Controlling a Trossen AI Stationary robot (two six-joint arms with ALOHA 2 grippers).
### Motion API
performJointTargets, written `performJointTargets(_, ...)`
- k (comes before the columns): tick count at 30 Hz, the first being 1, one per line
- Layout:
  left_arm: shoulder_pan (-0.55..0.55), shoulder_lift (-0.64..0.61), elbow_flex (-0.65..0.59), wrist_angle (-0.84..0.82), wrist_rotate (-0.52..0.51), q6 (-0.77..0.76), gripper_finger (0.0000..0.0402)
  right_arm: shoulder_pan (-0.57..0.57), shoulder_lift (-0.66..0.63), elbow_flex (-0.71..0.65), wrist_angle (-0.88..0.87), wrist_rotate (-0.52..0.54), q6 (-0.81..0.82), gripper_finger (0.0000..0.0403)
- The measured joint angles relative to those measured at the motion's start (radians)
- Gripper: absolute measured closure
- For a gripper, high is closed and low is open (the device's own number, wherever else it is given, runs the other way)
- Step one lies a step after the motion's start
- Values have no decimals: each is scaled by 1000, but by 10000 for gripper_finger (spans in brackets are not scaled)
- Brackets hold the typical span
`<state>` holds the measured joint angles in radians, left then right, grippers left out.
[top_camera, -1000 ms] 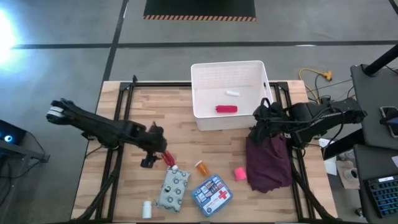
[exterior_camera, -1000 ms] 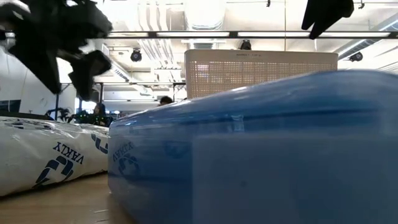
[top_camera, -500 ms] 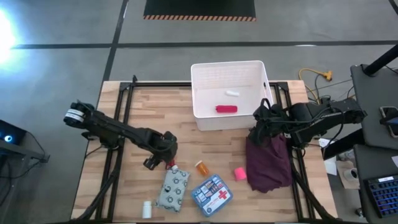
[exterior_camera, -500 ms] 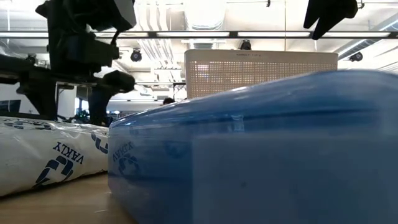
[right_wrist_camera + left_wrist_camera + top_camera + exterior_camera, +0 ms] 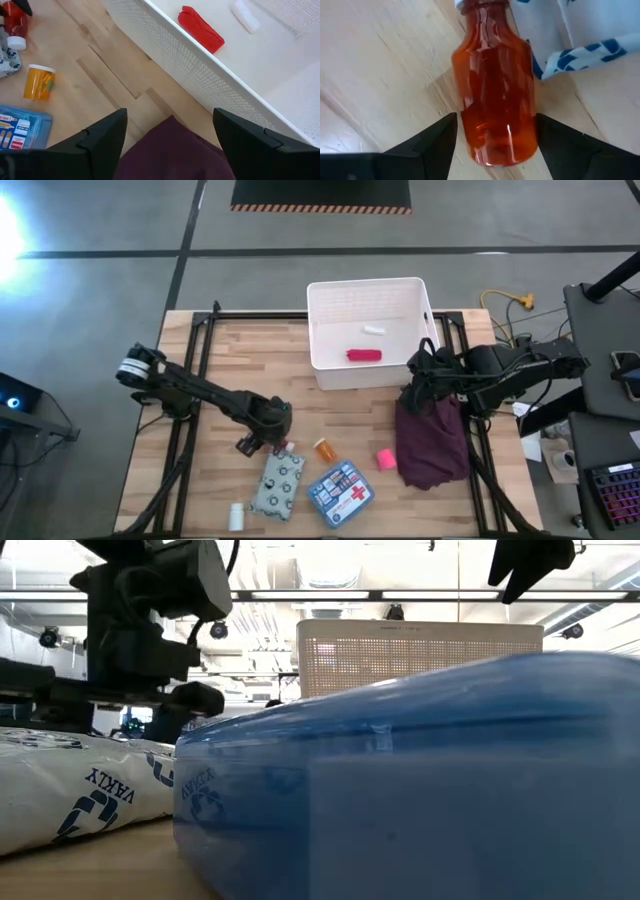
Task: Pick & place medical supplies in basket/bin
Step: Put the red plastic bottle into the white bin
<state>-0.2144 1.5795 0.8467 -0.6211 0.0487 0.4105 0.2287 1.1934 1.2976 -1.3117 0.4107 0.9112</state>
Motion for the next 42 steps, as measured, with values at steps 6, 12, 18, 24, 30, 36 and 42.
performJointTargets(6, 28, 17, -3, 7, 10, -27, 236, 0, 0, 0, 0, 3, -1, 117)
performJointTargets(12, 72, -48, 3, -113, -71, -106, 270, 0, 0, 0, 0, 8, -5, 117)
performJointTargets(18, 73, -278, 76, -242, -183, -234, 265, 0, 0, 0, 0, 10, -6, 117)
performJointTargets(24, 130, -468, 242, -126, -368, -365, 265, 0, 0, 0, 1, 28, -8, 117)
performJointTargets(30, 309, -325, 459, 144, -356, -237, 265, -1, 0, 0, 3, 58, -11, 117)
performJointTargets(36, 506, 27, 758, 105, -40, -223, 265, 4, 0, 4, 6, 54, 15, 117)
performJointTargets(42, 573, 289, 1048, -94, 45, -229, 248, 67, -3, 43, -21, 35, 66, 117)
